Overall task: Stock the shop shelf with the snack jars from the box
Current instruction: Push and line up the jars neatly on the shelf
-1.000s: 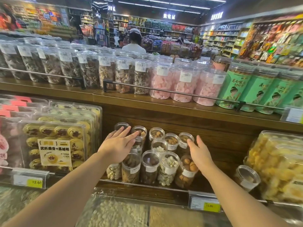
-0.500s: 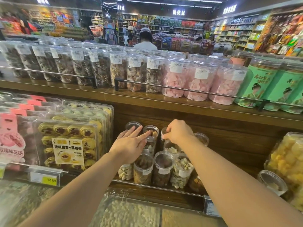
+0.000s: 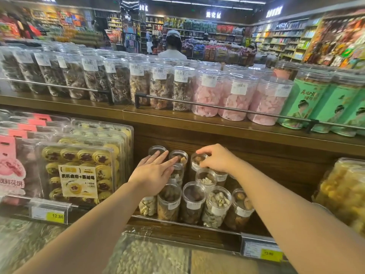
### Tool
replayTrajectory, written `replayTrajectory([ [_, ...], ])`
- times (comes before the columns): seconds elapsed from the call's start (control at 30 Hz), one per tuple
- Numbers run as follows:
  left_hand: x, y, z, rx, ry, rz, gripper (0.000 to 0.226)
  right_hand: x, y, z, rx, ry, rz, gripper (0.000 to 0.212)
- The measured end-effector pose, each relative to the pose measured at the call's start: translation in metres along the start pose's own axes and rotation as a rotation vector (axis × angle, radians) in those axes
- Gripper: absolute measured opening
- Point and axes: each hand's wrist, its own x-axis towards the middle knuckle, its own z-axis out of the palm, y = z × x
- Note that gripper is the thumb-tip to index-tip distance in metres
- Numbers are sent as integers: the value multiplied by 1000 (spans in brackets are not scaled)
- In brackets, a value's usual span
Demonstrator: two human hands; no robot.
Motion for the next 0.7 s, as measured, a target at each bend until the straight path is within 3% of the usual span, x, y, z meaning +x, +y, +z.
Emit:
replayTrajectory([
  [0.17, 1, 0, 0, -2, 2, 1, 49, -15, 27, -14, -10, -174, 32, 75],
  [0.27, 0, -1, 0, -11, 5, 6, 49, -12, 38, -4, 10, -80, 51, 78],
  [0.37, 0, -1, 0, -7, 0, 9, 49, -9, 33, 7, -137, 13, 65, 81],
  [0.53, 2, -1, 1, 11, -1, 4, 49, -8, 21, 15, -203, 63, 69, 91],
  [0.7, 1, -1, 1, 0, -3, 4, 50, -21, 32, 22, -189, 209, 25, 75],
])
